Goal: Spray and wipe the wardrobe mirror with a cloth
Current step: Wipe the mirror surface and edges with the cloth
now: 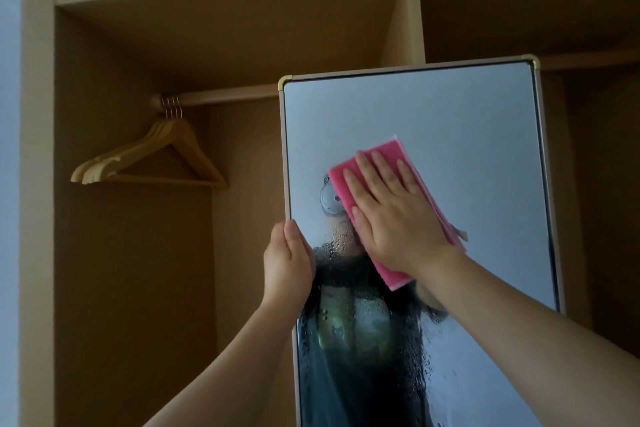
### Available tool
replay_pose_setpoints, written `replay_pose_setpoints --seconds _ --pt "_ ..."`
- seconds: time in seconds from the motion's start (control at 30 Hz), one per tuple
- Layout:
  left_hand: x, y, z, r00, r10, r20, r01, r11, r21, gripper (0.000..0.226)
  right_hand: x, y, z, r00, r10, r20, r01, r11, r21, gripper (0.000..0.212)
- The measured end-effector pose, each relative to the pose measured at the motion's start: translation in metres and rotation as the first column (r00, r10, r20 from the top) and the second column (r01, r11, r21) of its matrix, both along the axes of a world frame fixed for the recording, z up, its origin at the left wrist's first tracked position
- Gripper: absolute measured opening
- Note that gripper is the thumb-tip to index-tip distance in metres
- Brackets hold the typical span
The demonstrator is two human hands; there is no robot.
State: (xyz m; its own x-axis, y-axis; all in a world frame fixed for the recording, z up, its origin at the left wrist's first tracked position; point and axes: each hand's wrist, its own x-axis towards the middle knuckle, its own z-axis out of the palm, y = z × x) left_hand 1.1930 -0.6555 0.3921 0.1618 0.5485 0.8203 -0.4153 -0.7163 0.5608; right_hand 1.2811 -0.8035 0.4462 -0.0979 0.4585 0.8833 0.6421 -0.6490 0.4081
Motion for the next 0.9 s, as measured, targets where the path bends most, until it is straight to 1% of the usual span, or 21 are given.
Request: replay_pose_setpoints --seconds 0.2,0.5,0.8,0.9 --pt "0.001 0.003 -0.002 0.999 -0.012 -0.035 0.012 1.000 0.002 0.042 -0.006 0.006 0.053 0.998 -0.062 -0.010 0.062 0.998 0.005 0.058" --pt "-0.005 -0.005 0.001 1.000 -0.026 0.001 0.026 1.000 0.006 0.036 -0.013 0.021 0.104 0.997 -0.076 -0.022 0.078 0.993 0.088 0.058" --pt "-0.005 -0.004 0.000 0.999 -0.016 0.031 0.015 1.000 0.026 0.037 -0.014 0.026 0.103 0.998 -0.065 -0.010 0.066 0.991 0.116 0.058" --pt "-0.004 -0.003 0.000 1.000 -0.004 0.020 0.003 1.000 0.026 0.037 -0.015 0.027 0.095 0.998 -0.057 -0.007 0.057 0.991 0.118 0.058"
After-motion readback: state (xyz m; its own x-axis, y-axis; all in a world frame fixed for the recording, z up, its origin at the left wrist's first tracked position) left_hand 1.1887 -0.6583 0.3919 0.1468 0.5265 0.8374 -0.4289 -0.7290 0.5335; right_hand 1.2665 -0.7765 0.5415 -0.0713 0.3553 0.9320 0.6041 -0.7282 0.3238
